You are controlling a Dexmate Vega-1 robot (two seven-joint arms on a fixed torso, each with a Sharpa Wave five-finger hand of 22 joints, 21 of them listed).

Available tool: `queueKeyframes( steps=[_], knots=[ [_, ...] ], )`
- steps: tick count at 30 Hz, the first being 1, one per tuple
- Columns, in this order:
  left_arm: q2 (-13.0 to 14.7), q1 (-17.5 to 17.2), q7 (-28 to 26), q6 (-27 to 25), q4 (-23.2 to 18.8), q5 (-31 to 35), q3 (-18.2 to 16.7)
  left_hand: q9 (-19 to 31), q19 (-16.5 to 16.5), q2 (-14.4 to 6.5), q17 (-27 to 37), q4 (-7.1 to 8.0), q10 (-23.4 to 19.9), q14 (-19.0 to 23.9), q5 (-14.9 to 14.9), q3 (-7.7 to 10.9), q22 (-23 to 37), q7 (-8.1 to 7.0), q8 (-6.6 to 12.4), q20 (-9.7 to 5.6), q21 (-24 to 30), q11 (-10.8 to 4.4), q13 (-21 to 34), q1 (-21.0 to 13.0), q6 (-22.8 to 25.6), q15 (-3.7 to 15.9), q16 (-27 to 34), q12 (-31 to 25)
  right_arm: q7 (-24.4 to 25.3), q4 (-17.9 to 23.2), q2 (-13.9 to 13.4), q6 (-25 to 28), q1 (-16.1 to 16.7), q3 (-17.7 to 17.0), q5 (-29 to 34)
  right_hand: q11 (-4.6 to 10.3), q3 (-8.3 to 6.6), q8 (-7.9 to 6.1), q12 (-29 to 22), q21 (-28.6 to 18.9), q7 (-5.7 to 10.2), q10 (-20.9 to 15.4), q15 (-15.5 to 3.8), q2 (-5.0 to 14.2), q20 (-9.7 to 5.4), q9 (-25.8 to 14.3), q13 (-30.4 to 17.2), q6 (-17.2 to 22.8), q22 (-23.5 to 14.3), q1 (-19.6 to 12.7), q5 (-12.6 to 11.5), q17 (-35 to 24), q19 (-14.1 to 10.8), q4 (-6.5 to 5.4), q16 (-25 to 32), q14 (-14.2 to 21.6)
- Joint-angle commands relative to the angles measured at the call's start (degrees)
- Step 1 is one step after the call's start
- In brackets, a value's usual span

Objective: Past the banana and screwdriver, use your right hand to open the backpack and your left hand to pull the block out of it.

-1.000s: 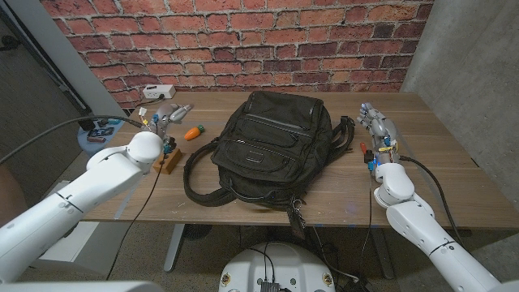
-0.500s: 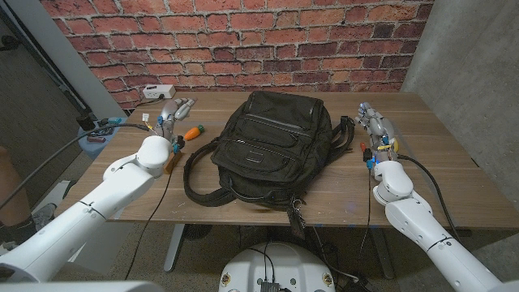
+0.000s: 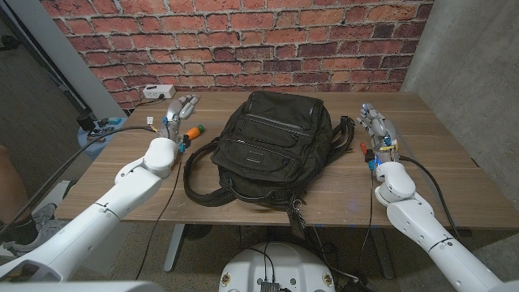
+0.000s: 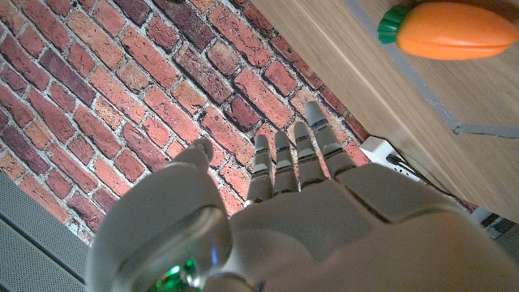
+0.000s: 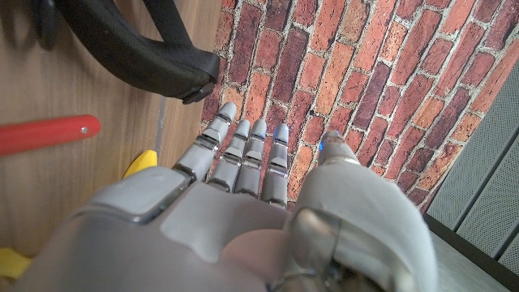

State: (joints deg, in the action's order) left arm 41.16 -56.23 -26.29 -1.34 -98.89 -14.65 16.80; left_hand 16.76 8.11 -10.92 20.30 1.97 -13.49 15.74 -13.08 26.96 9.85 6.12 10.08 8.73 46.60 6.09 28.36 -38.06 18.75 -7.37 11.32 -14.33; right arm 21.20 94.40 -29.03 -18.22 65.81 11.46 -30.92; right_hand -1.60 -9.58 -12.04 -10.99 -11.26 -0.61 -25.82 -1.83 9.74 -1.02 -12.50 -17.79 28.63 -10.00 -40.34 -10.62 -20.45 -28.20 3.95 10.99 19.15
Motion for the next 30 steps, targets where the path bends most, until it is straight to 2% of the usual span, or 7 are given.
queueKeyframes(
  steps=[1,5,8,17,24,30],
  knots=[
    [-2.0,1.7,3.6,4.4,4.5,-1.4,0.7,-0.5,-0.1,1.5,-0.7,-0.2,0.7,-1.2,0.4,0.6,-0.1,-0.19,-0.06,-0.33,-0.5,-0.11,-0.7,2.4,-1.2,-0.01,-0.5,0.9,-2.1,-2.9,0.8,-1.1,-1.4,0.4,-2.2,0.09,-0.45,0.22,0.1,-0.1,-0.05,0.6,0.0,-0.18,-0.23,-0.1,0.0,-0.6,-0.1,0.3,-0.6,0.1,-0.1,0.15,0.0,-0.4],
    [-2.3,2.8,5.5,5.2,5.9,-2.3,1.1,-0.9,0.1,1.7,-1.2,-0.32,0.2,-1.2,0.5,0.74,-0.1,0.72,0.11,-0.36,-0.8,-0.24,-1.3,2.7,-1.2,0.08,-0.4,1.1,-2.4,-3.6,1.0,-1.0,-2.1,0.6,-2.7,0.27,-0.54,0.27,0.1,-0.1,0.05,0.7,-0.02,-0.16,-0.34,-0.1,0.2,-0.7,-0.1,0.5,-0.5,0.2,-0.1,0.12,0.0,-0.5],
    [-3.2,3.6,6.7,7.1,7.7,-3.0,1.3,-1.3,0.1,1.7,-1.7,-0.47,0.2,-1.7,0.6,0.89,-0.1,0.84,0.14,-0.97,-1.1,-0.27,-1.8,2.9,-1.4,0.34,-0.6,1.4,-2.8,-4.3,1.2,-0.9,-2.8,0.9,-3.1,0.4,-0.81,0.31,0.1,-0.2,0.17,0.9,-0.36,0.09,-0.49,0.0,0.3,-0.8,-0.1,0.5,-0.6,0.3,-0.1,0.12,-0.1,-0.8],
    [-5.5,5.3,8.8,12.4,12.5,-4.5,2.1,-2.2,-0.2,1.4,-2.7,-0.1,1.0,-2.6,1.0,1.07,-0.2,0.83,0.09,-1.22,-1.9,-0.48,-3.0,4.0,-2.2,0.31,-0.7,2.3,-4.6,-7.5,1.8,-1.7,-4.8,1.3,-4.6,1.0,-1.91,0.55,0.2,0.0,0.85,1.6,-1.02,1.53,-1.46,0.2,0.9,-1.3,-0.1,1.7,-0.6,0.3,0.6,-1.17,0.1,-1.7],
    [-6.9,6.0,8.7,13.5,13.7,-4.8,2.6,-3.0,-1.0,1.1,-3.6,0.53,1.7,-4.2,1.4,1.18,-0.2,0.47,-0.06,-1.38,-2.9,-0.06,-4.2,5.3,-3.6,0.1,-0.9,2.9,-5.9,-9.8,2.3,-3.0,-5.5,1.2,-5.7,1.28,-2.05,0.62,0.2,0.1,1.04,1.9,-1.18,1.16,-1.72,0.4,1.3,-1.5,-0.2,2.7,-0.4,0.4,0.9,-1.89,0.2,-2.0],
    [-7.6,6.4,9.8,15.4,15.0,-5.2,3.1,-3.5,-1.8,1.0,-4.3,1.07,2.7,-5.4,1.7,1.22,-0.2,0.46,0.01,-1.37,-3.7,0.23,-5.0,6.3,-4.2,-0.26,-1.0,3.4,-6.4,-10.3,2.2,-3.7,-5.2,0.9,-6.4,1.27,-2.14,0.68,0.2,0.0,1.06,2.0,-1.15,1.06,-1.76,0.4,1.5,-1.7,-0.2,3.4,-0.3,0.5,1.0,-2.34,0.2,-2.4]
  ],
)
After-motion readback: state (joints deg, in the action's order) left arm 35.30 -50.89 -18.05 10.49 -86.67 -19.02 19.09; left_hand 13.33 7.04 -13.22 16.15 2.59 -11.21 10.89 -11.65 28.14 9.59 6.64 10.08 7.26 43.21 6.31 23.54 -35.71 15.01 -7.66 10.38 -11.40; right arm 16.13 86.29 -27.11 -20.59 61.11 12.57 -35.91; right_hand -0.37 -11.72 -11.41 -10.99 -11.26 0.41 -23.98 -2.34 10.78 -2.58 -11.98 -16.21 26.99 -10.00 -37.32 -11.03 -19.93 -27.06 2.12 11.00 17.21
